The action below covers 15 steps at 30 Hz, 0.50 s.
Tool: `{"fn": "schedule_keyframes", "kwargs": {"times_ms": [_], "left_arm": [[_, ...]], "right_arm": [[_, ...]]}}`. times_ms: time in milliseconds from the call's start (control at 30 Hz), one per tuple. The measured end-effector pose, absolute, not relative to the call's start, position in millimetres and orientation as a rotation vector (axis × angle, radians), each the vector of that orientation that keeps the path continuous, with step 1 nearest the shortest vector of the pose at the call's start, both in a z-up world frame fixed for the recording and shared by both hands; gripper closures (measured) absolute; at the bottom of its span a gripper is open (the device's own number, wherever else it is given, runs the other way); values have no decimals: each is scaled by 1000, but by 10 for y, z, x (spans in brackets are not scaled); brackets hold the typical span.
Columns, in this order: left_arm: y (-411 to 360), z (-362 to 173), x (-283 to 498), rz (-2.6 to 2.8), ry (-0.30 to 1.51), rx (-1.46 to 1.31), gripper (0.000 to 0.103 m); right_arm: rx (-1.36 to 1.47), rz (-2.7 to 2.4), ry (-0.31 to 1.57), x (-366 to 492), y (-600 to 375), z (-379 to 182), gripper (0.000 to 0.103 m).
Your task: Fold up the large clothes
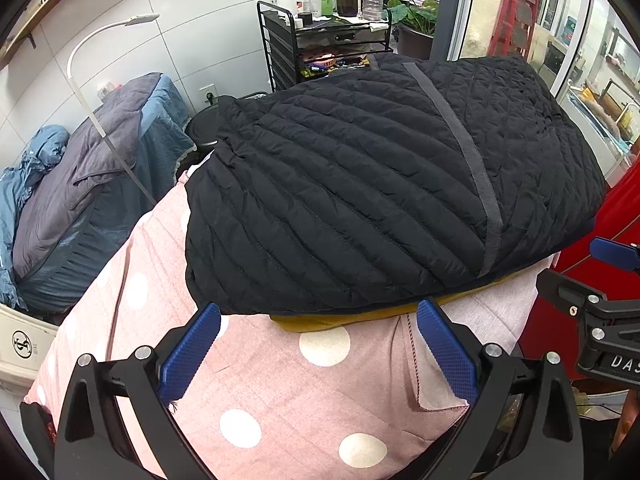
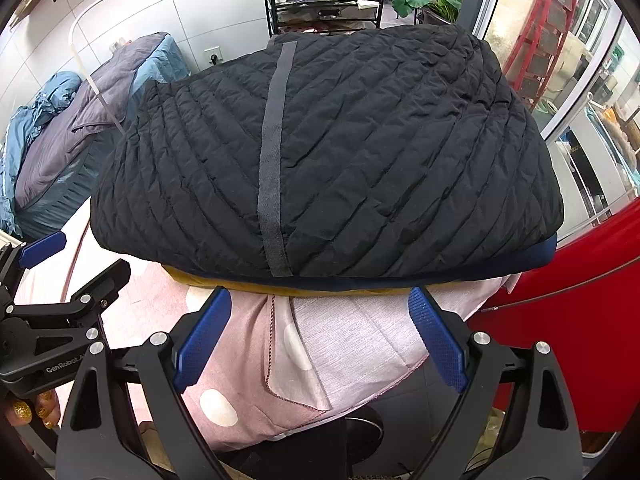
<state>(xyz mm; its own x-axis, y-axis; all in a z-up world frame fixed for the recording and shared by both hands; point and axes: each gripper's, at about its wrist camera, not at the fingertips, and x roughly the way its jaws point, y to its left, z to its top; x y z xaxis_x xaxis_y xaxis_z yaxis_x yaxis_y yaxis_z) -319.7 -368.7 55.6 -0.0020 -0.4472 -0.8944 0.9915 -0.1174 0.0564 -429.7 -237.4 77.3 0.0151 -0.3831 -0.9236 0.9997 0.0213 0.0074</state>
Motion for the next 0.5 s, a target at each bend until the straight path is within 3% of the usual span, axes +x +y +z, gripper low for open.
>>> {"fn": "schedule_keyframes", "kwargs": {"times_ms": [500], "left_arm": [[-3715, 496, -3223, -1430, 794, 1002, 6]], "right_arm": [[900, -1344, 933, -4280, -2366, 755, 14]]}}
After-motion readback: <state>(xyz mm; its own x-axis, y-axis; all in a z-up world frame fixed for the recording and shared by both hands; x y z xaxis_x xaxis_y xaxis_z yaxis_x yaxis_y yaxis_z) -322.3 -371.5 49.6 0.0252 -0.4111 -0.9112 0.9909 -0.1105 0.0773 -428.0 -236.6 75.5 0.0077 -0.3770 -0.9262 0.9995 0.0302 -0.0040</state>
